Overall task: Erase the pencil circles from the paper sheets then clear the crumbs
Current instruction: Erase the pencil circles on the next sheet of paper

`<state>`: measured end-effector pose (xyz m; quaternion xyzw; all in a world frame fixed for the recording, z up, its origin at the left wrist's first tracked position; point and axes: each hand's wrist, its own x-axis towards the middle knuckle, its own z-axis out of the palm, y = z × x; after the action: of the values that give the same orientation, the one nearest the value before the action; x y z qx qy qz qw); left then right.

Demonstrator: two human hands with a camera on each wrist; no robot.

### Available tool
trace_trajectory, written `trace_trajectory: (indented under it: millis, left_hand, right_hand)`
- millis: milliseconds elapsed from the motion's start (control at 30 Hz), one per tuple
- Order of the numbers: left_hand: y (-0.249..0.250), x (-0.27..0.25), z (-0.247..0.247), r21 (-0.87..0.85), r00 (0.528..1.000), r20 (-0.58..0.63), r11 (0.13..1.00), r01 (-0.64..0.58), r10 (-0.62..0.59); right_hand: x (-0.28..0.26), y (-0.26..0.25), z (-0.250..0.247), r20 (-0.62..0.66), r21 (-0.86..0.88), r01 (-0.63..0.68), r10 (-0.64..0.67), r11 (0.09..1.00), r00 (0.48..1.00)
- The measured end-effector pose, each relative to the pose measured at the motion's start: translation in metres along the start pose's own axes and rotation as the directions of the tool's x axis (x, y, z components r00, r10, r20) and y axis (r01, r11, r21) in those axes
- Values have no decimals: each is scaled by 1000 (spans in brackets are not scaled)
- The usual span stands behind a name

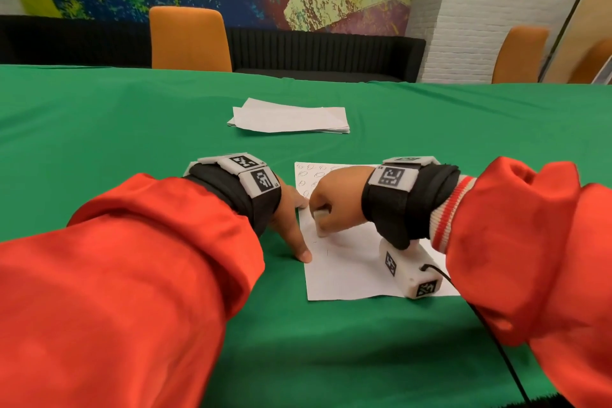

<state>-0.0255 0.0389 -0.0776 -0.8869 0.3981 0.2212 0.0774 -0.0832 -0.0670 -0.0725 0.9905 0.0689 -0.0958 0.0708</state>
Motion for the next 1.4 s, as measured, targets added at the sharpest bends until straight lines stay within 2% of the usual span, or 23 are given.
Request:
trace_trajectory:
  millis: [200, 333, 467, 633, 767, 900, 1033, 1200, 1400]
  left_hand:
    - [0, -1, -1, 16, 1000, -10, 1000, 12, -12]
    - [-1, 1, -1, 1, 1000, 6, 1000, 28, -28]
    - [1, -1, -1, -9, 1000, 4, 1000, 15, -15]
    - [0, 0, 0, 44, 999, 13, 998, 40, -41]
    - [-1, 0, 0, 9, 1000, -14, 1000, 4, -4]
    - [0, 1, 0, 37, 999, 11, 998, 42, -42]
    - [-1, 1, -1, 27, 1000, 3, 1000, 13, -13]
    - [-2, 4, 0, 26, 999, 11, 998, 50, -50]
    - [0, 1, -1, 2, 1000, -1, 1000, -12, 12]
  right_hand:
    - [-2, 0, -2, 150, 153, -10, -14, 988, 989]
    - [4, 4, -4, 94, 89, -54, 46, 995, 995]
    - [4, -2, -6, 182, 108, -30, 10, 994, 983]
    - [9, 0, -7, 129, 126, -62, 45, 990, 991]
    - [8, -3, -6, 214, 159, -58, 23, 986, 977]
    - [12, 2, -5, 139, 164, -99, 76, 981, 987]
    - [11, -3, -6, 219, 150, -70, 36, 986, 975]
    - [16, 2, -5, 95, 143, -99, 86, 985, 992]
    - [16, 0, -6, 185, 162, -71, 41, 984, 982]
